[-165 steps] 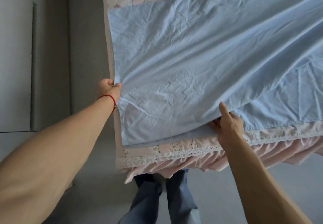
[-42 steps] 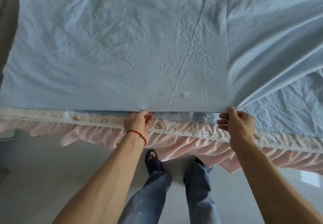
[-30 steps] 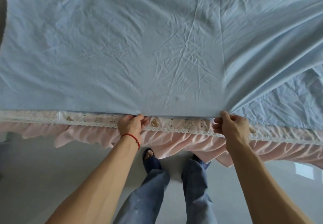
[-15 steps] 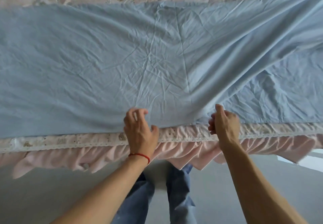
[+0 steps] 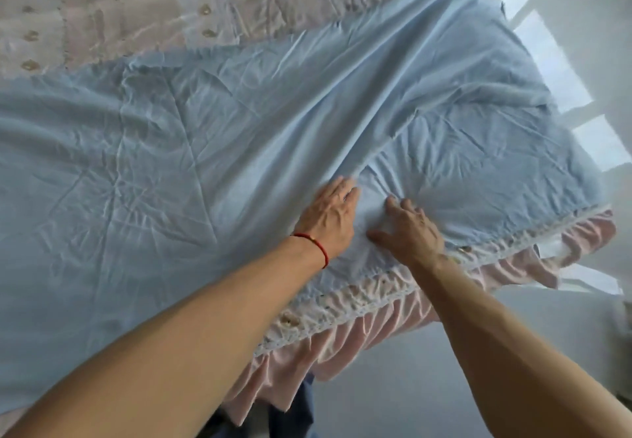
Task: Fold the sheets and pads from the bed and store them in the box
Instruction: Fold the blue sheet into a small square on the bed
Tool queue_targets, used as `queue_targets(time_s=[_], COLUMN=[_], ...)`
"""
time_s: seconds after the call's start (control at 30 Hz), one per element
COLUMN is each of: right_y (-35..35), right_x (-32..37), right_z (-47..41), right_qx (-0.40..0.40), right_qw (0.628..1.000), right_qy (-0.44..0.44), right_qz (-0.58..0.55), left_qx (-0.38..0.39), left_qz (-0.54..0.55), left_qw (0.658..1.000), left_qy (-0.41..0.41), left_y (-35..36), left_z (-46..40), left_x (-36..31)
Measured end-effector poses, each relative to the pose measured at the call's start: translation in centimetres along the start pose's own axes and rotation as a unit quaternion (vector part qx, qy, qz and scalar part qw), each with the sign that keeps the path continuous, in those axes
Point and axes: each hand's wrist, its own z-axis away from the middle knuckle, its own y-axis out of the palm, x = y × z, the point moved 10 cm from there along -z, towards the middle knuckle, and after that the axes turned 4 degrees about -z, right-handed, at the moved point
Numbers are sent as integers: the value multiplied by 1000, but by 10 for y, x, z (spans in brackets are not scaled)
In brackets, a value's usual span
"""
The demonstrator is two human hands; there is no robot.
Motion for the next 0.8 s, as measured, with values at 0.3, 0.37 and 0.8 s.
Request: queue_targets(time_s=[0.3, 0.37, 0.8], right_y=[18, 22, -40], right_x=[-7, -8, -6], right_z=[-21, -29, -29], right_qx=[33, 37, 163], right_qw=[998, 997, 979], right_qy=[39, 58, -115], right_qz=[37, 45, -47], left_qx=[188, 203, 249], left_qz=[3, -26, -138], left_qw=[963, 960, 923], left_qy=[-191, -191, -259], left_y=[53, 60, 82], left_z=[-70, -74, -74], left_x=[14, 14, 24])
